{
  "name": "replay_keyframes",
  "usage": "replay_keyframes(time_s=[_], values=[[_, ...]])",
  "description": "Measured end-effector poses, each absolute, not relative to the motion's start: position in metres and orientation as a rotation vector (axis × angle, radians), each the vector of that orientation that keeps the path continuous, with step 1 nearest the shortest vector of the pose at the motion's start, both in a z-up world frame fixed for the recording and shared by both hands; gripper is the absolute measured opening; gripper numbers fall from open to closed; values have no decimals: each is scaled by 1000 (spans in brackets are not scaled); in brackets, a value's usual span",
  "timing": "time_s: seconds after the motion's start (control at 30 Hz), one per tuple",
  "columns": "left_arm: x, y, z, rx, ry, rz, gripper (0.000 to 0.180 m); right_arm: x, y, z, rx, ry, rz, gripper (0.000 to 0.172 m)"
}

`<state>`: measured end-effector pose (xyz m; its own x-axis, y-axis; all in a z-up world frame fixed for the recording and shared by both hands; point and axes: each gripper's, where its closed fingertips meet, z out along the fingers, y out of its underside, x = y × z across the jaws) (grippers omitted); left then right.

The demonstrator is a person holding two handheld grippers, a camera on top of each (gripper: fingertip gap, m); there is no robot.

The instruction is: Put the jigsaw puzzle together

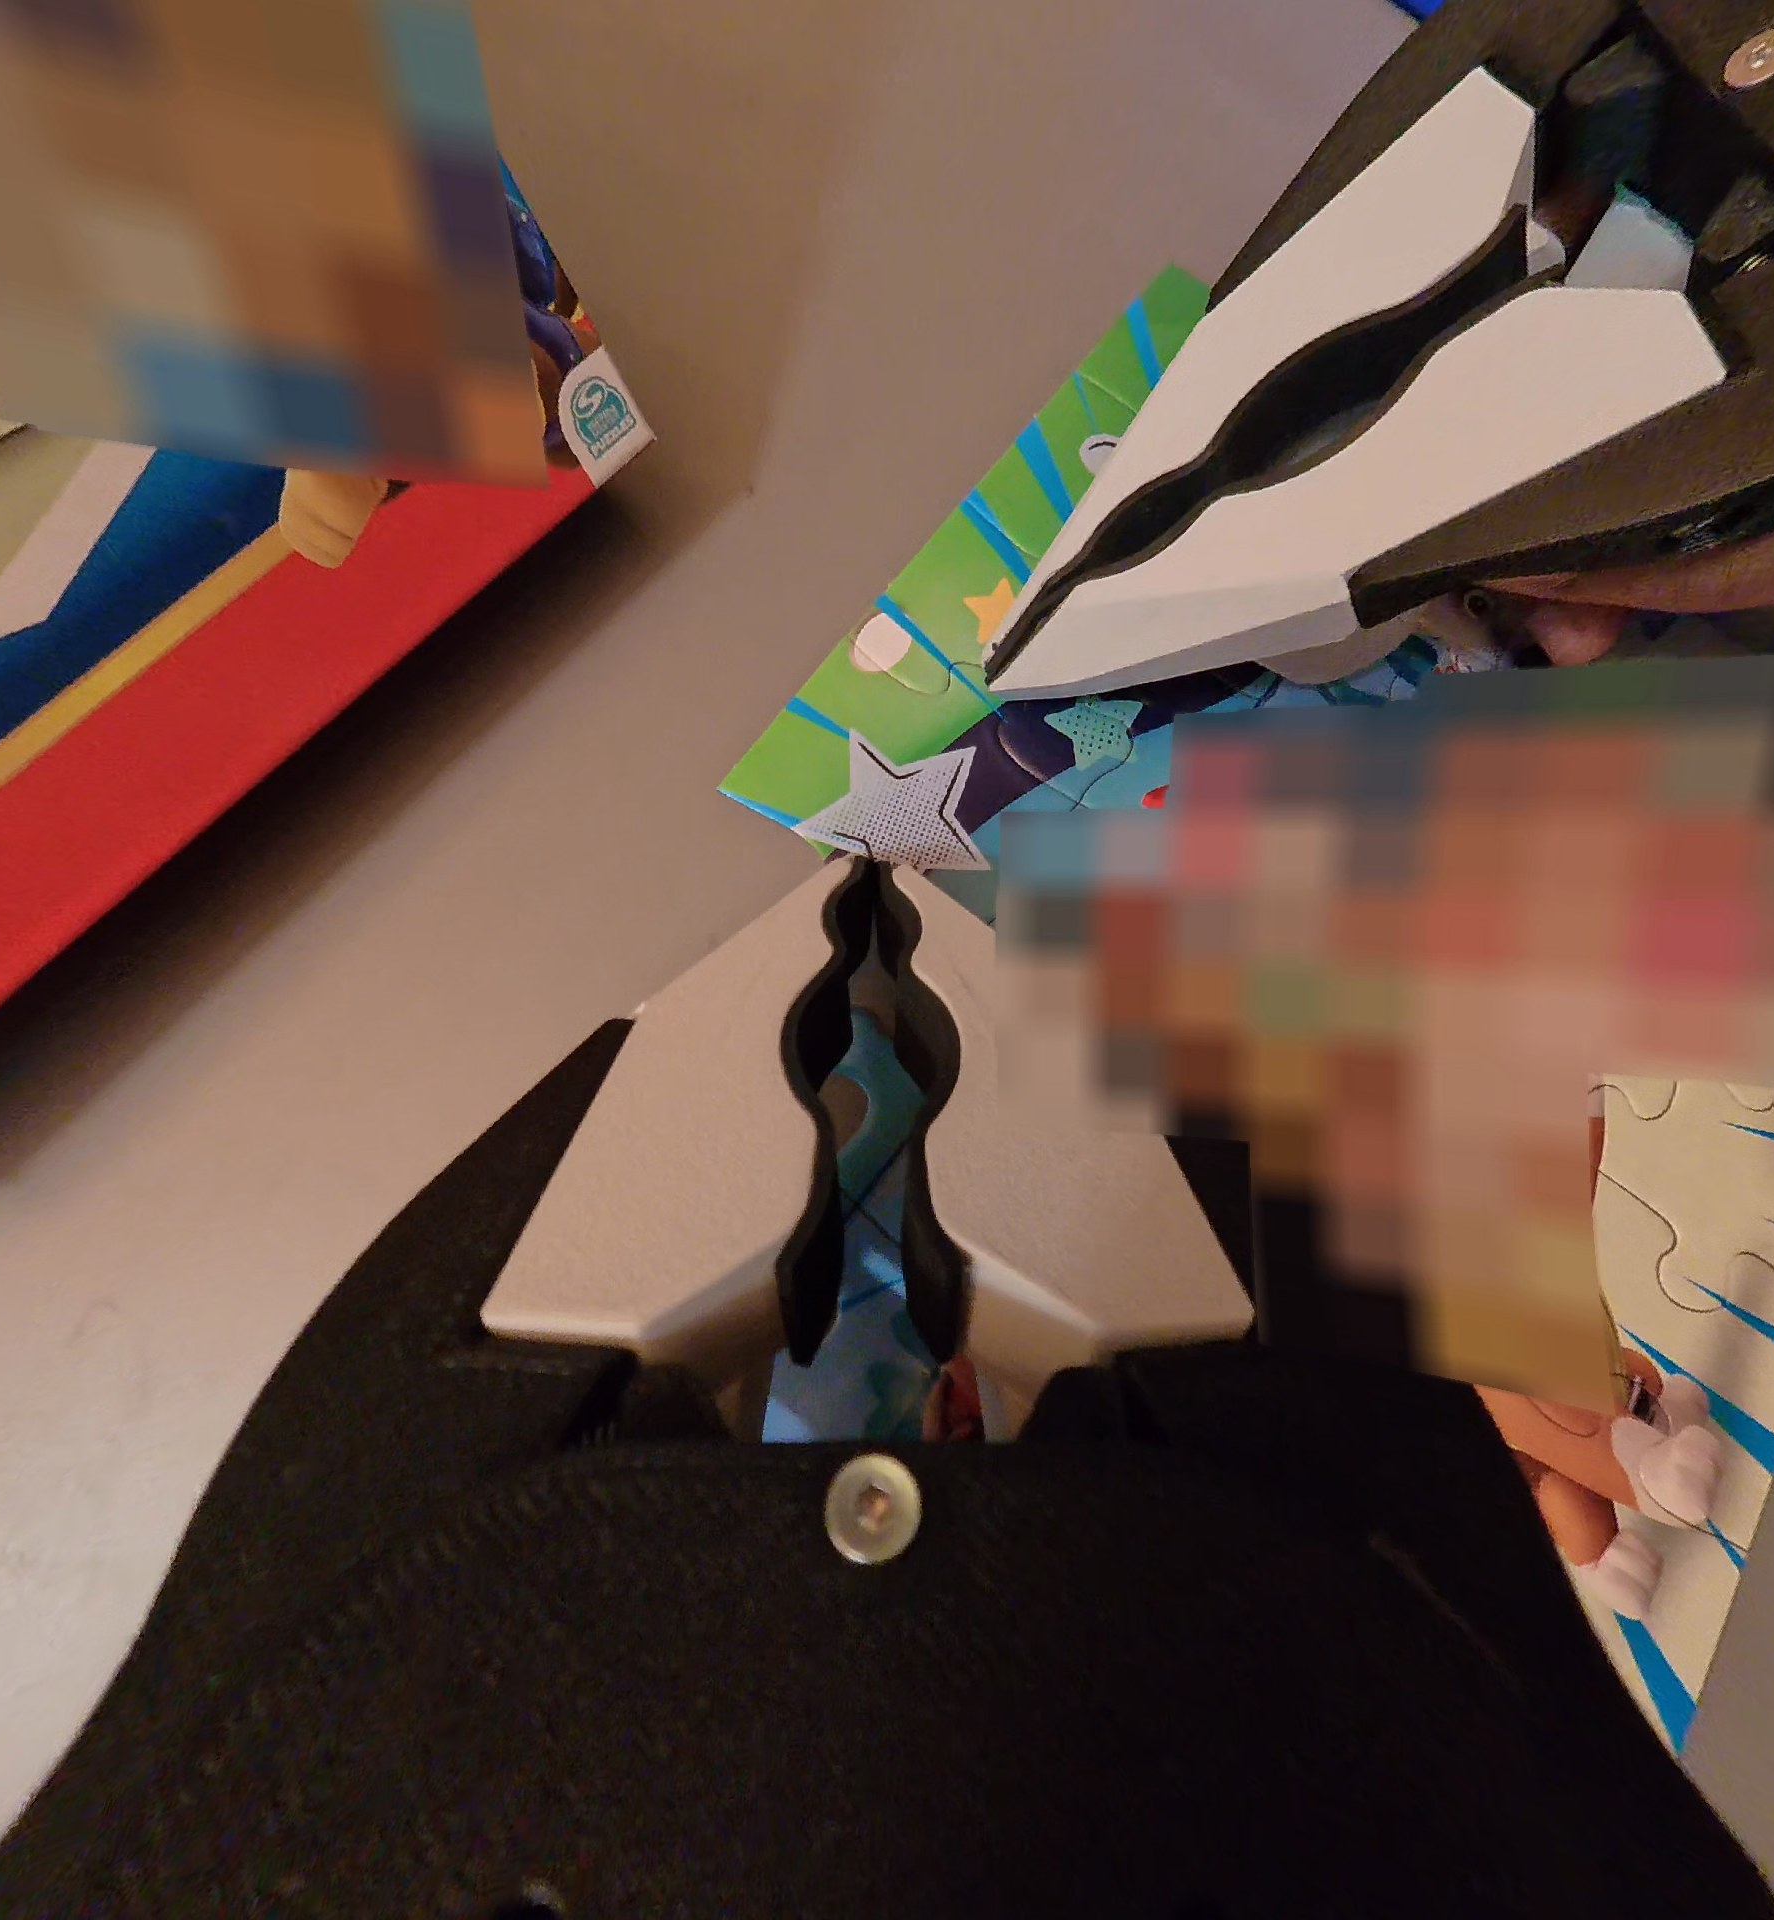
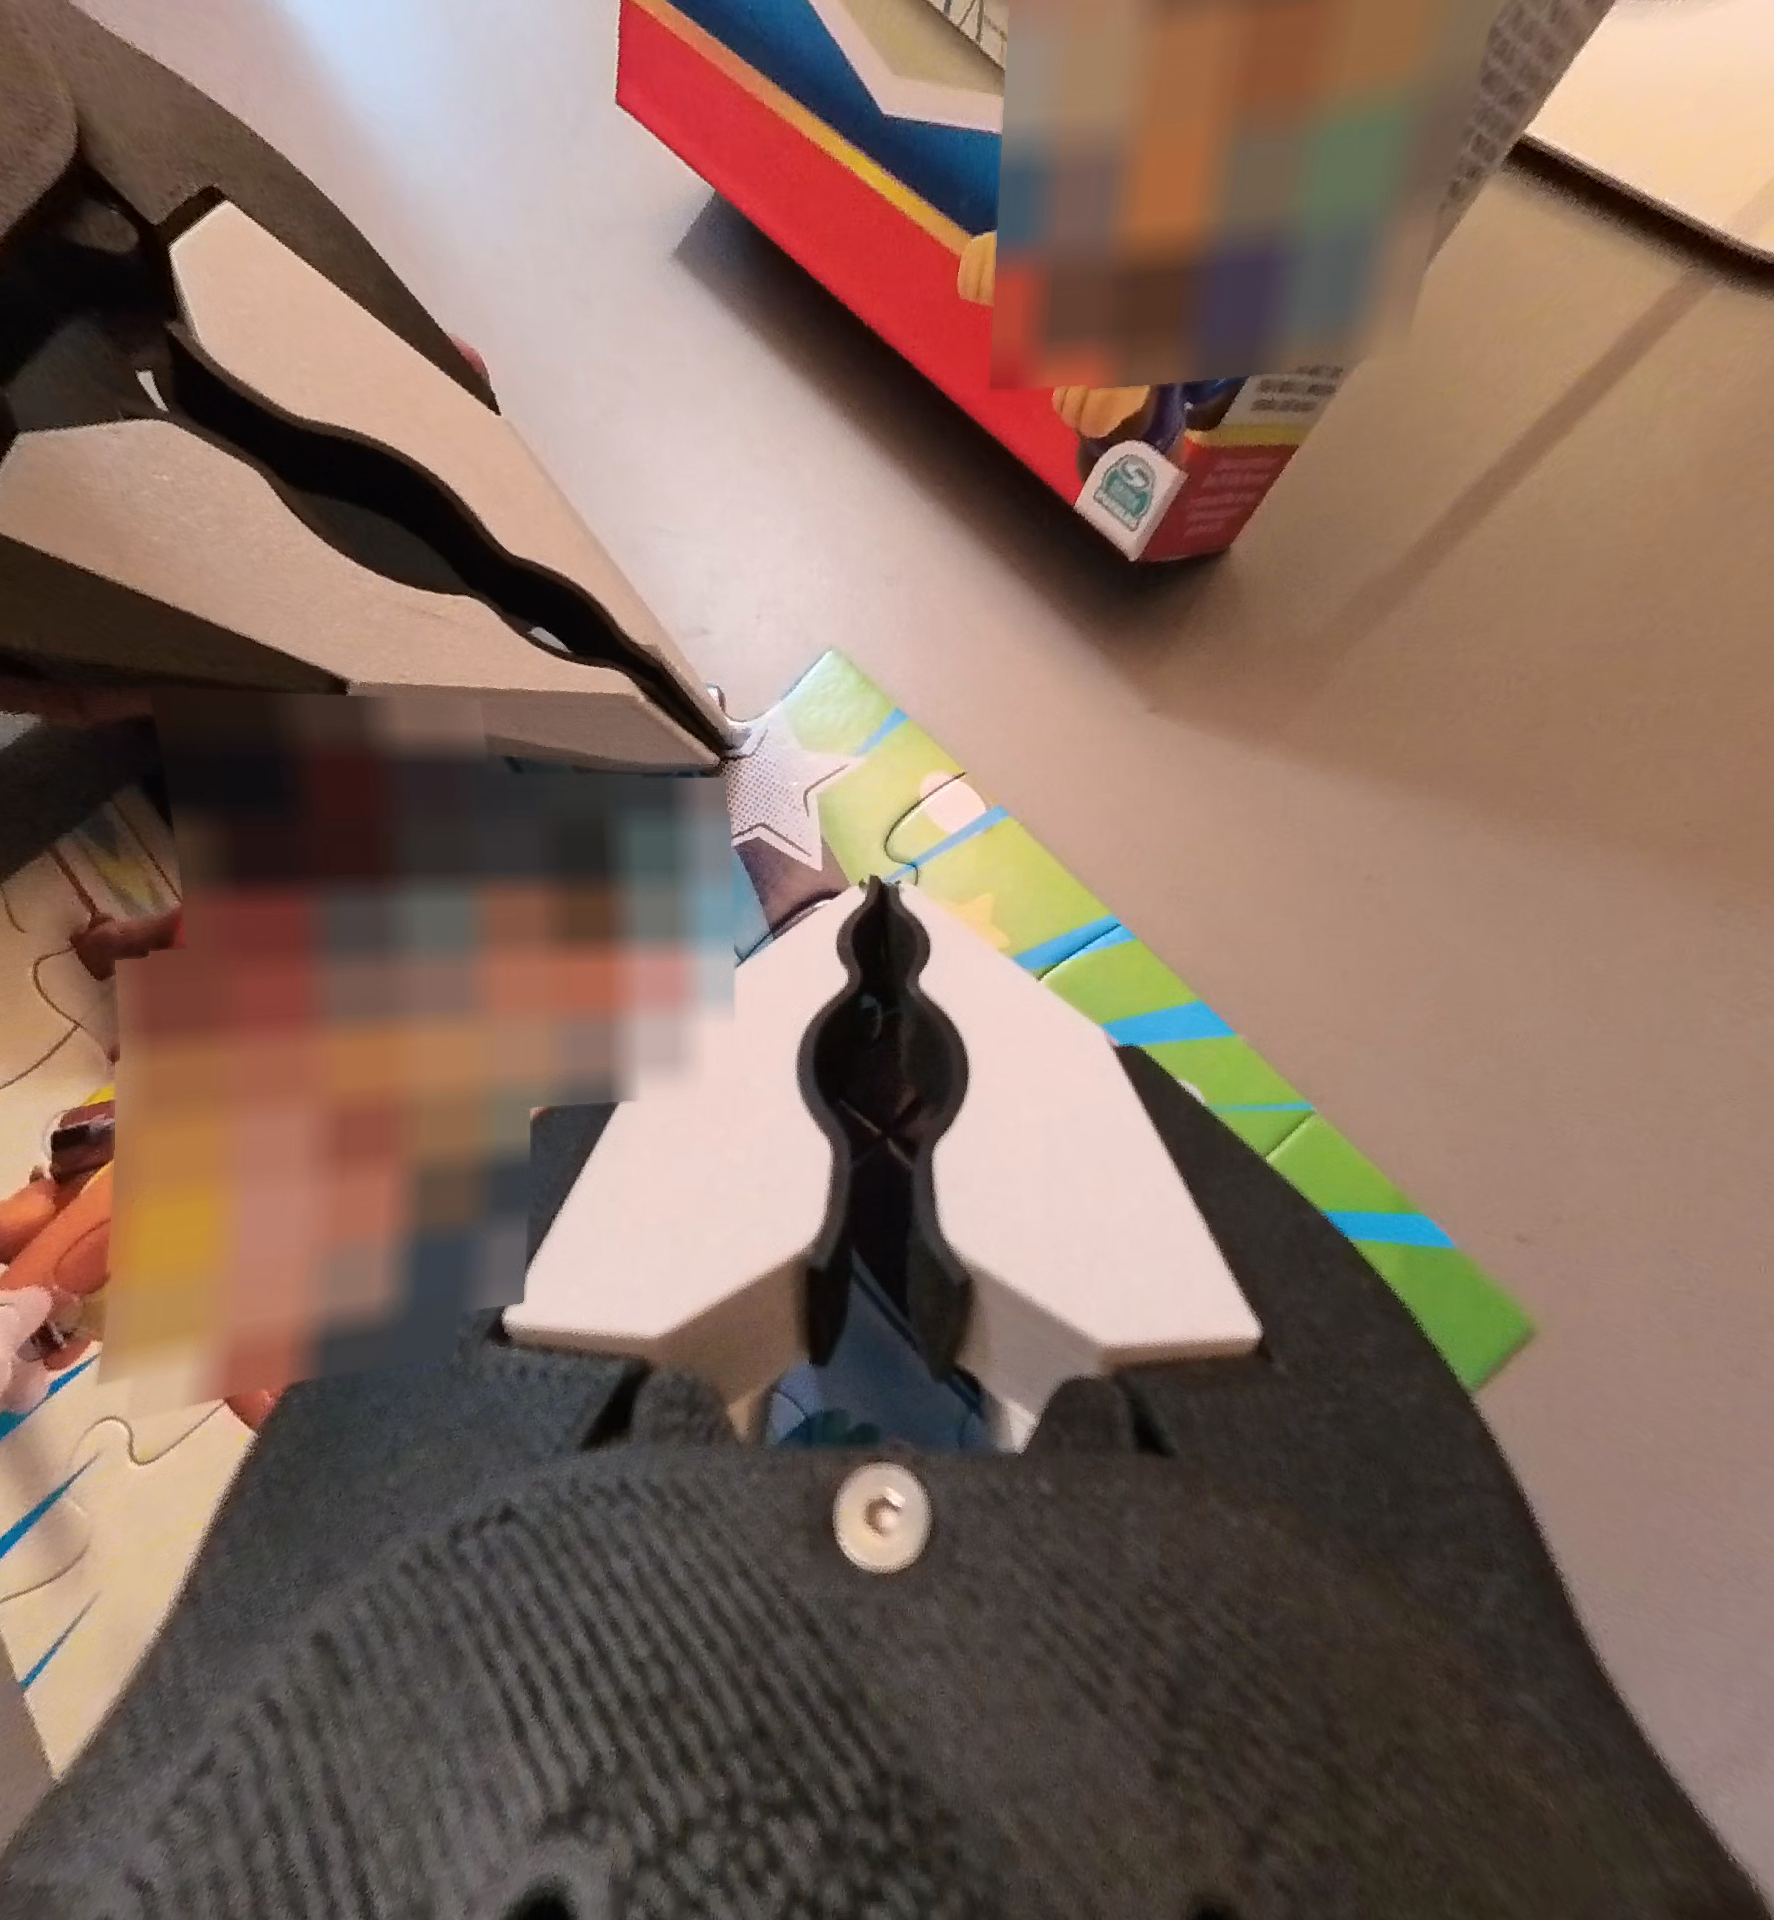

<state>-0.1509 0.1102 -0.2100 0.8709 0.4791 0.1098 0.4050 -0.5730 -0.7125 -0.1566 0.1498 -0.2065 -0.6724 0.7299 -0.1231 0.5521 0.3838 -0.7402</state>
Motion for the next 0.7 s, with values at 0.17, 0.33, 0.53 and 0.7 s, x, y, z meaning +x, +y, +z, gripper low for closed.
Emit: replay_keyframes(time_s=[0.17,0.33,0.53,0.7], values=[[-173,90,-180,-2102,-708,192,0,-166,160,-183,-1001,-2246,1150,0],[-200,49,-169,-1997,-842,232,0,-169,174,-147,-986,-2067,1297,0],[-212,34,-164,-1960,-859,315,0,-170,185,-145,-966,-2032,1256,0],[-211,34,-157,-1958,-819,388,0,-166,181,-137,-873,-2012,1191,0]])
